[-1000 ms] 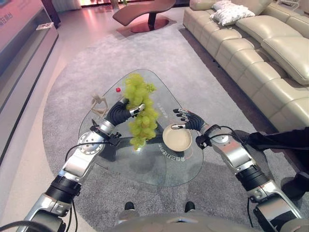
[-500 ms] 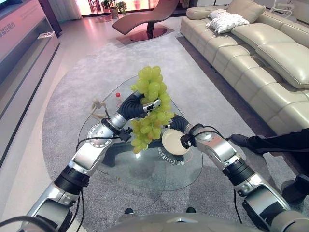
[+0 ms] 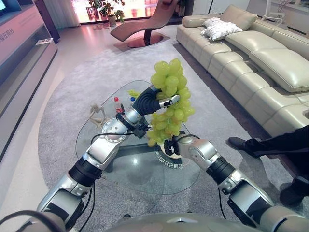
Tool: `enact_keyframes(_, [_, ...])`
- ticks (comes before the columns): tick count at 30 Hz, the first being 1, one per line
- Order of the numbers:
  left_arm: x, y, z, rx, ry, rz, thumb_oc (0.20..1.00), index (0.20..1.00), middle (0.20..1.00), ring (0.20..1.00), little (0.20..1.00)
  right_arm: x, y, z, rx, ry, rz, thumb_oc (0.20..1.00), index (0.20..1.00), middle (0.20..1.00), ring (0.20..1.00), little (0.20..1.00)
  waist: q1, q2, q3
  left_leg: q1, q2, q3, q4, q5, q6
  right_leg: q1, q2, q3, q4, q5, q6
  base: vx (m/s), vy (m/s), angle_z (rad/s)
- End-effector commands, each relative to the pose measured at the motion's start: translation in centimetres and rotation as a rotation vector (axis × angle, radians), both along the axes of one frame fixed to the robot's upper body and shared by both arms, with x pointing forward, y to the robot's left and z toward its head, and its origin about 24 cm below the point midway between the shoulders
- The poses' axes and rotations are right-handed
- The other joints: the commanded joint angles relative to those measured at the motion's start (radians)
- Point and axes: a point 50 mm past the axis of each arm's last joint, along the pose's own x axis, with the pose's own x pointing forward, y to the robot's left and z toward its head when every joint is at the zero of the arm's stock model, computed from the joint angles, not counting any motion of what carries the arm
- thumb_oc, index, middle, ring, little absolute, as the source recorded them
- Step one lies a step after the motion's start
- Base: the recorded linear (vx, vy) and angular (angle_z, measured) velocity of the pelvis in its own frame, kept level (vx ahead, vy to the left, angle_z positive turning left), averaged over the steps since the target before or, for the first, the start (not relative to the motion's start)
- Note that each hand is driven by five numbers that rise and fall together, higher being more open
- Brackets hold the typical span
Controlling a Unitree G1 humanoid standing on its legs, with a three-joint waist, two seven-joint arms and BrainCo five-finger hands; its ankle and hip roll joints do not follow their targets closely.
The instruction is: Pick up fruits into the plate
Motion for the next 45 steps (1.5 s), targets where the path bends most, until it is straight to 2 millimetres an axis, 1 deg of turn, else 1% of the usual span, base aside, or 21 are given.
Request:
enact_keyframes(1, [-0.2, -1.5, 4.3, -0.123, -0.14, -0.09, 0.2, 0.2, 0.2, 0.2, 0.2, 1.2, 3.4, 4.0, 0.109, -0.11, 0.073, 1.0, 1.0, 1.0, 1.0, 1.0, 0.017, -0.02, -0.012, -0.005, 0.016, 0.029, 0.052, -0.112, 0.009, 0.045, -0.047, -0.097, 0.077, -0.108, 0.016, 0.0, 0.0, 0.0])
enact_keyframes(5, [0.1, -0.9, 3.7, -0.127, -0.109, -0.056, 0.2, 0.2, 0.2, 0.2, 0.2, 1.1, 3.5, 4.1, 0.144, -0.101, 0.066, 1.0, 1.0, 1.0, 1.0, 1.0, 0.023, -0.019, -0.011, -0.005, 0.019, 0.036, 0.052, -0.107, 0.007, 0.048, -0.052, -0.11, 0.074, -0.103, 0.018, 0.0, 0.0, 0.0])
enact_keyframes(7, [0.1, -0.1, 3.3, -0.124, -0.1, -0.038, 0.2, 0.2, 0.2, 0.2, 0.2, 1.0, 2.8, 3.9, 0.158, -0.094, 0.048, 1.0, 1.0, 1.0, 1.0, 1.0, 0.028, -0.021, -0.01, -0.006, 0.021, 0.039, 0.05, -0.104, 0.005, 0.049, -0.055, -0.118, 0.069, -0.099, 0.02, 0.0, 0.0, 0.0])
enact_keyframes(10, [0.1, 1.1, 3.2, -0.126, -0.096, -0.018, 0.2, 0.2, 0.2, 0.2, 0.2, 1.3, 1.4, 3.6, 0.157, -0.106, 0.011, 1.0, 1.0, 1.0, 1.0, 1.0, 0.031, -0.02, -0.011, -0.008, 0.023, 0.044, 0.048, -0.1, 0.003, 0.048, -0.059, -0.128, 0.065, -0.093, 0.022, -0.01, 0.005, -0.02])
enact_keyframes(11, [0.0, 1.7, 3.2, -0.126, -0.101, -0.007, 0.2, 0.2, 0.2, 0.2, 0.2, 1.6, 0.4, 3.5, 0.152, -0.13, -0.02, 1.0, 1.0, 1.0, 1.0, 1.0, 0.033, -0.02, -0.009, -0.01, 0.024, 0.046, 0.048, -0.098, 0.002, 0.047, -0.061, -0.132, 0.063, -0.09, 0.024, -0.03, 0.012, -0.05])
enact_keyframes(13, [-0.1, 2.2, 3.3, -0.132, -0.103, -0.002, 0.2, 0.2, 0.2, 0.2, 0.2, 1.9, -0.8, 3.6, 0.146, -0.169, -0.058, 1.0, 1.0, 1.0, 1.0, 1.0, 0.032, -0.02, -0.008, -0.013, 0.024, 0.047, 0.047, -0.097, 0.002, 0.045, -0.062, -0.134, 0.062, -0.088, 0.025, -0.03, 0.017, -0.04])
enact_keyframes(15, [-0.3, 3.1, 3.6, -0.145, -0.113, 0.018, 0.2, 0.2, 0.2, 0.2, 0.2, 2.4, -2.7, 4.1, 0.137, -0.247, -0.139, 1.0, 1.0, 1.0, 1.0, 1.0, 0.027, -0.018, -0.006, -0.014, 0.024, 0.049, 0.044, -0.094, 0.001, 0.043, -0.064, -0.135, 0.062, -0.085, 0.027, -0.02, 0.029, -0.04])
enact_keyframes(18, [-0.6, 4.3, 3.7, -0.165, -0.13, 0.058, 0.2, 0.2, 0.2, 0.2, 0.2, 2.4, -4.9, 4.8, 0.13, -0.339, -0.233, 1.0, 1.0, 1.0, 1.0, 1.0, 0.019, -0.015, -0.001, -0.015, 0.025, 0.054, 0.045, -0.092, 0.001, 0.04, -0.066, -0.136, 0.063, -0.083, 0.029, -0.01, 0.032, -0.02])
enact_keyframes(21, [-0.9, 5.3, 4.1, -0.186, -0.152, 0.114, 0.2, 0.2, 0.2, 0.2, 0.2, 1.8, -6.3, 5.1, 0.134, -0.393, -0.281, 1.0, 1.0, 1.0, 1.0, 1.0, 0.007, -0.011, 0.001, -0.015, 0.021, 0.057, 0.041, -0.091, 0.003, 0.037, -0.067, -0.131, 0.059, -0.08, 0.033, 0.0, 0.022, -0.01])
enact_keyframes(23, [-1.0, 6.0, 4.3, -0.199, -0.161, 0.147, 0.2, 0.2, 0.2, 0.2, 0.2, 1.0, -7.1, 4.9, 0.156, -0.4, -0.304, 1.0, 1.0, 1.0, 1.0, 1.0, -0.001, -0.009, 0.003, -0.015, 0.02, 0.059, 0.037, -0.089, 0.004, 0.035, -0.068, -0.129, 0.058, -0.079, 0.034, 0.0, 0.018, -0.01])
enact_keyframes(26, [-1.1, 6.4, 4.4, -0.212, -0.169, 0.182, 0.2, 0.2, 0.2, 0.2, 0.2, 0.0, -7.6, 4.7, 0.199, -0.413, -0.314, 1.0, 1.0, 1.0, 1.0, 1.0, -0.01, -0.006, 0.005, -0.016, 0.017, 0.061, 0.034, -0.089, 0.006, 0.032, -0.067, -0.126, 0.06, -0.081, 0.036, 0.0, 0.0, 0.0])
enact_keyframes(29, [-1.2, 6.6, 4.7, -0.218, -0.177, 0.2, 0.2, 0.2, 0.2, 0.2, 0.2, -0.7, -7.5, 5.0, 0.263, -0.414, -0.286, 1.0, 1.0, 1.0, 1.0, 1.0, -0.018, -0.004, 0.007, -0.019, 0.016, 0.062, 0.034, -0.088, 0.007, 0.028, -0.067, -0.124, 0.063, -0.083, 0.037, 0.0, 0.0, 0.0])
enact_keyframes(30, [-1.1, 6.7, 4.8, -0.224, -0.175, 0.202, 0.2, 0.2, 0.2, 0.2, 0.2, -1.2, -7.0, 5.1, 0.315, -0.39, -0.253, 1.0, 1.0, 1.0, 1.0, 1.0, -0.021, -0.003, 0.008, -0.019, 0.016, 0.064, 0.035, -0.088, 0.007, 0.027, -0.067, -0.124, 0.064, -0.084, 0.037, 0.0, 0.0, 0.0])
enact_keyframes(33, [-1.1, 6.5, 5.0, -0.223, -0.188, 0.207, 0.2, 0.2, 0.2, 0.2, 0.2, -1.6, -6.4, 5.3, 0.381, -0.375, -0.205, 1.0, 1.0, 1.0, 1.0, 1.0, -0.024, -0.003, 0.01, -0.018, 0.015, 0.066, 0.035, -0.089, 0.008, 0.027, -0.067, -0.124, 0.064, -0.085, 0.037, 0.0, 0.0, 0.0])
enact_keyframes(37, [-0.8, 6.1, 5.0, -0.238, -0.18, 0.226, 0.2, 0.2, 0.2, 0.2, 0.2, -2.4, -4.4, 6.5, 0.566, -0.335, -0.097, 1.0, 1.0, 1.0, 1.0, 1.0, -0.028, -0.002, 0.009, -0.02, 0.01, 0.054, 0.036, -0.091, 0.011, 0.027, -0.056, -0.105, 0.066, -0.093, 0.031, 0.0, 0.0, 0.0])
enact_keyframes(38, [-0.6, 5.9, 4.8, -0.245, -0.17, 0.234, 0.2, 0.2, 0.2, 0.2, 0.2, -2.8, -3.5, 7.0, 0.625, -0.329, -0.055, 1.0, 1.0, 1.0, 1.0, 1.0, -0.03, -0.003, 0.008, -0.023, 0.009, 0.048, 0.039, -0.093, 0.012, 0.025, -0.053, -0.096, 0.068, -0.097, 0.03, 0.0, 0.0, 0.0])
enact_keyframes(40, [-0.5, 5.8, 4.6, -0.247, -0.162, 0.24, 0.2, 0.2, 0.2, 0.2, 0.2, -3.2, -3.1, 7.3, 0.656, -0.329, -0.028, 1.0, 1.0, 1.0, 1.0, 1.0, -0.032, -0.003, 0.008, -0.025, 0.008, 0.045, 0.04, -0.093, 0.012, 0.023, -0.051, -0.092, 0.07, -0.099, 0.029, 0.0, 0.0, 0.0])
enact_keyframes(43, [-0.2, 5.5, 4.2, -0.25, -0.135, 0.246, 0.2, 0.2, 0.2, 0.2, 0.2, -3.9, -1.9, 8.2, 0.736, -0.313, 0.066, 1.0, 1.0, 1.0, 1.0, 1.0, -0.032, -0.003, 0.008, -0.023, 0.008, 0.046, 0.043, -0.096, 0.013, 0.025, -0.052, -0.092, 0.072, -0.101, 0.03, 0.0, 0.0, 0.0])
enact_keyframes(45, [0.1, 5.3, 4.1, -0.244, -0.118, 0.246, 0.2, 0.2, 0.2, 0.2, 0.2, -4.1, -1.3, 8.7, 0.756, -0.319, 0.112, 1.0, 1.0, 1.0, 1.0, 1.0, -0.031, -0.003, 0.007, -0.021, 0.008, 0.047, 0.043, -0.096, 0.014, 0.026, -0.053, -0.094, 0.072, -0.101, 0.031, 0.0, 0.0, 0.0])
